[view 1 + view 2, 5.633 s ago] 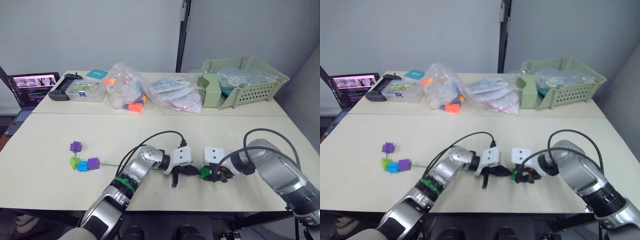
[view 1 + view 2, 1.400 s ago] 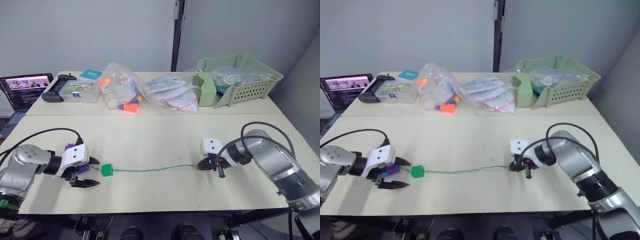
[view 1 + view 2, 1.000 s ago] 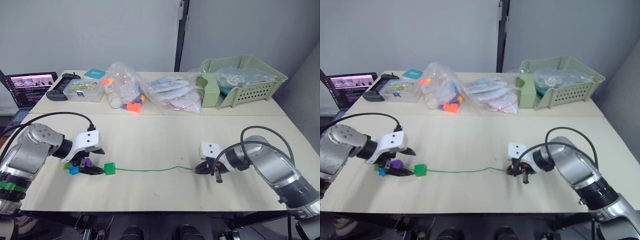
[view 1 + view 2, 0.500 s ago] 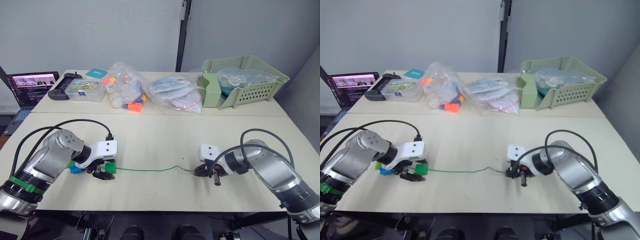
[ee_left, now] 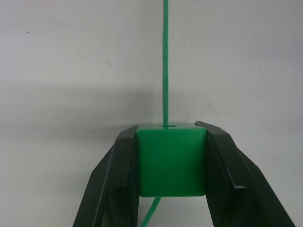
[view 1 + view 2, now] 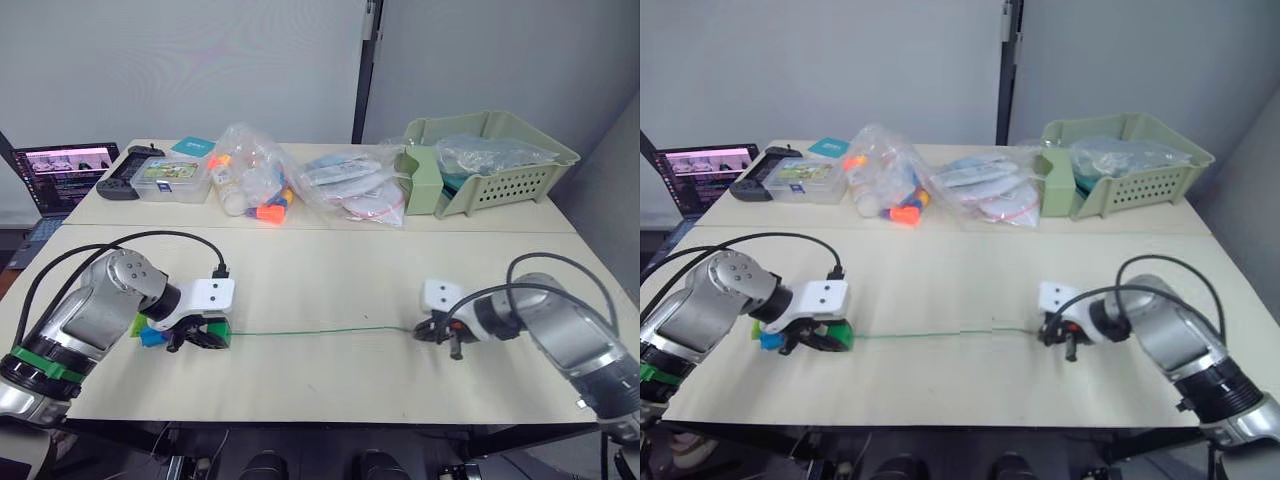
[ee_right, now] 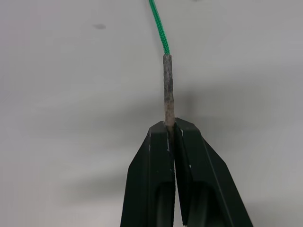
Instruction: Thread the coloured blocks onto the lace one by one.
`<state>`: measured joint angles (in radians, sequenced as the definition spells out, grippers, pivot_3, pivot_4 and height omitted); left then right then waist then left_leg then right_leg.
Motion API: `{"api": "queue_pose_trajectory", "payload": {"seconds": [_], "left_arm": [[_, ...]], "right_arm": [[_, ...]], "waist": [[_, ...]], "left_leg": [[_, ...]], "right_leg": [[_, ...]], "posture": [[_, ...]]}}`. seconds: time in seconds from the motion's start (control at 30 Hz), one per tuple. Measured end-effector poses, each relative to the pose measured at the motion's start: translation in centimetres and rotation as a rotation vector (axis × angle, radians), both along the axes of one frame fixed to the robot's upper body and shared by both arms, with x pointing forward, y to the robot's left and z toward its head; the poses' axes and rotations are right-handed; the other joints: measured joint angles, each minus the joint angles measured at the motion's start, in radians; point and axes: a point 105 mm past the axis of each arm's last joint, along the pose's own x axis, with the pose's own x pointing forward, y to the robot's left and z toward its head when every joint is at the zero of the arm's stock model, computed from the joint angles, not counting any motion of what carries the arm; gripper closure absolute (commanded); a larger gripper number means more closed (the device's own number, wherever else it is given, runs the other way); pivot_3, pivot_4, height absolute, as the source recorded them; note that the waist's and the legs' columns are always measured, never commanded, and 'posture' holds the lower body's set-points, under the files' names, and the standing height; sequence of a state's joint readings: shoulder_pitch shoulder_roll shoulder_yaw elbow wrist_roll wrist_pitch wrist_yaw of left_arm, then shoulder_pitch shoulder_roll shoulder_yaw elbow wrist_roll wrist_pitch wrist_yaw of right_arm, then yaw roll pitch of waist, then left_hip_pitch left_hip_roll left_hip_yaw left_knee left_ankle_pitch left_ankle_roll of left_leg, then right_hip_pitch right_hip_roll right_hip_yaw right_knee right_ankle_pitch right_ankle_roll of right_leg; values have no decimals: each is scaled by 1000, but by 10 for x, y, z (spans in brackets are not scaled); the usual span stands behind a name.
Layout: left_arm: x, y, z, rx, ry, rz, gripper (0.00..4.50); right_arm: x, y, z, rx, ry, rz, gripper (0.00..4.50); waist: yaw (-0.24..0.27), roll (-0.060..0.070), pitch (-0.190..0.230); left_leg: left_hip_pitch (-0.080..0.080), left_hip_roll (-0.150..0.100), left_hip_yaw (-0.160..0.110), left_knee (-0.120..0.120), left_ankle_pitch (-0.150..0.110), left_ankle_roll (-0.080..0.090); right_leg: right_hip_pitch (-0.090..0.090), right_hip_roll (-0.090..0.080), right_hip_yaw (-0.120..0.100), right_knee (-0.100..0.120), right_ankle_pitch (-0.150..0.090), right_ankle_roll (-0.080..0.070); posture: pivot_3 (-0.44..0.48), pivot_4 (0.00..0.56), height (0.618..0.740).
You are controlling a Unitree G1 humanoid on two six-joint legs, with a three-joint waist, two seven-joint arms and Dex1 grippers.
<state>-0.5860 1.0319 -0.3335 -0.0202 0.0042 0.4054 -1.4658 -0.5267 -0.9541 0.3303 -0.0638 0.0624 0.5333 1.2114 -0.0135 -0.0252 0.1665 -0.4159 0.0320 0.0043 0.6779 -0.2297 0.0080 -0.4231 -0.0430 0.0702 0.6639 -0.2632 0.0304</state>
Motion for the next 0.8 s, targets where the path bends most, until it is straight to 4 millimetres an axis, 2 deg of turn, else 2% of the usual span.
{"api": "queue_pose_trajectory", "payload": {"seconds": [0.23,0.33,0.53,0.8], "left_arm": [[3,9,0,41,-23,-4,3293],[3,10,0,56,-28,-16,3293],[6,26,-1,120,-39,6,3293],[18,42,4,162,-80,71,3293]], "right_arm": [[23,-41,0,-91,-117,-124,4500],[25,-46,-1,-104,-136,-135,4500],[30,-61,-2,-122,-162,-173,4500],[35,-62,-2,-121,-210,-159,4500]], "waist": [[0,0,0],[1,0,0],[2,0,0],[-2,-2,-1]], "left_leg": [[0,0,0,0,0,0],[0,0,0,0,0,0],[0,0,0,1,0,0],[1,0,0,1,0,0]], "right_leg": [[0,0,0,0,0,0],[1,0,0,0,0,0],[1,0,0,0,0,0],[2,0,0,0,0,0]], "posture": [[0,150,737],[0,150,737],[0,150,737],[0,150,737]]}}
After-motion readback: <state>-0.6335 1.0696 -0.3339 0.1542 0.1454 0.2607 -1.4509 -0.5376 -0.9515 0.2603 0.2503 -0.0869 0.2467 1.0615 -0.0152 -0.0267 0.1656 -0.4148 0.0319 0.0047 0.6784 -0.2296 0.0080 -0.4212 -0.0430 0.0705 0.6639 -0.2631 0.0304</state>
